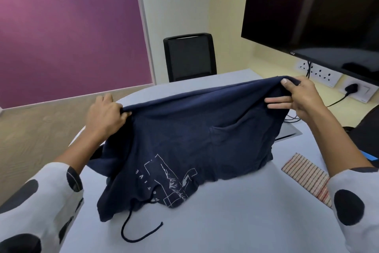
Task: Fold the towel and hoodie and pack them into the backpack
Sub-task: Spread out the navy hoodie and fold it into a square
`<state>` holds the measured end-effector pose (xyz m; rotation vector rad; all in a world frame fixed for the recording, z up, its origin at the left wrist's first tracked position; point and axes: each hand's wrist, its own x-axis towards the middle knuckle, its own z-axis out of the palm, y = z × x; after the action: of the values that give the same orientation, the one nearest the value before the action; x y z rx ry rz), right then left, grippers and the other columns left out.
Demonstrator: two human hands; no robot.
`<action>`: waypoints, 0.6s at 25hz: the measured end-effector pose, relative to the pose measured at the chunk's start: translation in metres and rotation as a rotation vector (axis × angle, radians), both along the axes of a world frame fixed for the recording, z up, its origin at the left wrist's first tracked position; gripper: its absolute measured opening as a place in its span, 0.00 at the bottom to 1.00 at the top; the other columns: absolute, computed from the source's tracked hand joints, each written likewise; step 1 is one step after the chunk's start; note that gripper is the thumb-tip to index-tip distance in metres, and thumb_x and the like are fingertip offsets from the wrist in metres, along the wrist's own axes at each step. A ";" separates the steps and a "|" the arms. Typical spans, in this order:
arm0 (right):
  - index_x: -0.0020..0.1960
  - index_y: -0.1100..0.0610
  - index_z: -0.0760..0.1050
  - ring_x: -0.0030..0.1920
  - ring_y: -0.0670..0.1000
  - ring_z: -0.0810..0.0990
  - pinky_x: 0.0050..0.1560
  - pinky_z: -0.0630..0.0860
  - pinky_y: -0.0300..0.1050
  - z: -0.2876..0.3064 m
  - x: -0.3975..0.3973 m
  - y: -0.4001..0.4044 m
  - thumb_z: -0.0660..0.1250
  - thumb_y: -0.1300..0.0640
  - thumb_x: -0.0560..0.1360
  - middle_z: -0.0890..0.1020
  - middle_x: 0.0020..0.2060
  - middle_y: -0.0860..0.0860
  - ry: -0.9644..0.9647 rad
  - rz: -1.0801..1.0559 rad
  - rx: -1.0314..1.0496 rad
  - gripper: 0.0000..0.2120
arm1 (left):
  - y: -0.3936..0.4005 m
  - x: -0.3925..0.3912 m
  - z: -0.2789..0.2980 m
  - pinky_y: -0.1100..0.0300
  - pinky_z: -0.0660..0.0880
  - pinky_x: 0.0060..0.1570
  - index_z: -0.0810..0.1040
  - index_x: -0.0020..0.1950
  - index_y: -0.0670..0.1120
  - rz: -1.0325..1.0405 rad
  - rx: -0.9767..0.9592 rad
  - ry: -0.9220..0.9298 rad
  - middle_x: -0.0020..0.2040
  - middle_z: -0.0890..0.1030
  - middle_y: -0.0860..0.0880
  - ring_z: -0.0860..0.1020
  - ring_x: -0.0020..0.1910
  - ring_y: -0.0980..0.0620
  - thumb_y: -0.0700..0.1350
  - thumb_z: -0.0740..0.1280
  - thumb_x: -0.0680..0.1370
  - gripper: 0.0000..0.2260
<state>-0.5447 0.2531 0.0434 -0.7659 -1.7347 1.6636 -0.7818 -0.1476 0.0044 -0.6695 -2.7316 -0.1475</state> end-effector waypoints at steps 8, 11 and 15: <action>0.49 0.51 0.64 0.54 0.62 0.80 0.48 0.74 0.72 0.025 -0.041 0.001 0.57 0.55 0.82 0.73 0.58 0.52 0.051 0.044 -0.102 0.04 | 0.051 -0.018 0.018 0.51 0.78 0.21 0.66 0.65 0.42 0.247 1.243 -0.964 0.45 0.78 0.34 0.78 0.37 0.37 0.48 0.50 0.83 0.15; 0.52 0.51 0.63 0.55 0.62 0.80 0.51 0.73 0.71 0.045 -0.064 0.002 0.56 0.54 0.83 0.70 0.65 0.53 0.136 0.048 -0.063 0.02 | 0.068 -0.028 0.045 0.39 0.79 0.35 0.67 0.65 0.41 0.207 1.436 -0.955 0.59 0.72 0.37 0.72 0.53 0.39 0.48 0.51 0.82 0.16; 0.50 0.50 0.64 0.52 0.58 0.81 0.45 0.74 0.57 0.084 -0.096 0.011 0.55 0.54 0.83 0.74 0.59 0.50 0.290 0.035 -0.010 0.03 | 0.085 -0.056 0.092 0.18 0.58 0.50 0.66 0.69 0.52 0.137 1.565 -0.836 0.61 0.73 0.48 0.67 0.61 0.44 0.51 0.53 0.80 0.18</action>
<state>-0.6405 0.2646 0.1271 -0.4733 -1.5448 1.7121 -0.8375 -0.0629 0.0963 0.1298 -2.1277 -2.5324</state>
